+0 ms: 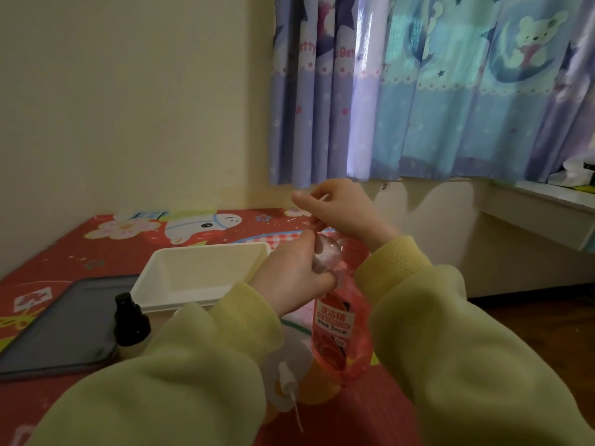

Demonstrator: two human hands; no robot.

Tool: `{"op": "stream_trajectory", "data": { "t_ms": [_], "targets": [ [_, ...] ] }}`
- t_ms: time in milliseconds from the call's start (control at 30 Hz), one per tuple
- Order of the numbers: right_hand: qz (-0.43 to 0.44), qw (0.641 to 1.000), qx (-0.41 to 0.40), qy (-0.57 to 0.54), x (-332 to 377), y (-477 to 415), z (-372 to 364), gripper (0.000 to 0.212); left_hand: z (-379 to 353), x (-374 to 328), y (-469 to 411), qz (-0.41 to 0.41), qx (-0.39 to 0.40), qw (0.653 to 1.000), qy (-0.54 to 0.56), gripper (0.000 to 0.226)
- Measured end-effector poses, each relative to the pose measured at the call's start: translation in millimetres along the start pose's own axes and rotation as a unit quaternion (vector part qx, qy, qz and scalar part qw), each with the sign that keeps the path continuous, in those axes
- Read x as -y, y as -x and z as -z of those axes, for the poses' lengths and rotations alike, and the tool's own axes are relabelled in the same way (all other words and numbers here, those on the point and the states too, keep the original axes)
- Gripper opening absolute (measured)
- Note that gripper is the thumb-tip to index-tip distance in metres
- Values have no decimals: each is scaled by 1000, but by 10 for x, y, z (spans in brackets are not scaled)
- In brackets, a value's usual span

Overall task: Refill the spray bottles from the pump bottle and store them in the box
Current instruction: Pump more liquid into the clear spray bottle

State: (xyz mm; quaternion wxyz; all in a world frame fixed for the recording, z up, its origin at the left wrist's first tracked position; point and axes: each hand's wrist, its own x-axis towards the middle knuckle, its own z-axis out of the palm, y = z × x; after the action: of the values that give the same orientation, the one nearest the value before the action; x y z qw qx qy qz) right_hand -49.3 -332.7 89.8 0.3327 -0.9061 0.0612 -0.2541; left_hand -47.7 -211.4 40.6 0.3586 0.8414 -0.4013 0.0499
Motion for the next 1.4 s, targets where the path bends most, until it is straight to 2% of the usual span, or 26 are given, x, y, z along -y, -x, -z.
{"op": "stream_trajectory", "data": {
  "t_ms": [233,533,700,867,933,1167,1400],
  "targets": [
    [-10,998,59,16,112,-11,93,30,164,-76,-25,-17,18,999,-28,30],
    [25,999,-12,22,-2,-15,-7,42,5,-26,-11,-5,-13,1000,-15,29],
    [17,999,-1,42,-28,-18,-29,39,12,-32,8,12,3,1000,-4,29],
    [12,998,42,45,99,-29,93,28,216,-152,-41,-18,36,998,-56,38],
    [25,999,40,27,137,-42,121,25,250,-171,-44,-31,27,997,-64,39],
    [34,998,0,47,15,-10,-6,44,14,-27,-2,1,-1,1000,21,29],
    [16,998,13,56,15,-6,-1,39,50,-58,1,3,12,1000,1,29]
  ]
}}
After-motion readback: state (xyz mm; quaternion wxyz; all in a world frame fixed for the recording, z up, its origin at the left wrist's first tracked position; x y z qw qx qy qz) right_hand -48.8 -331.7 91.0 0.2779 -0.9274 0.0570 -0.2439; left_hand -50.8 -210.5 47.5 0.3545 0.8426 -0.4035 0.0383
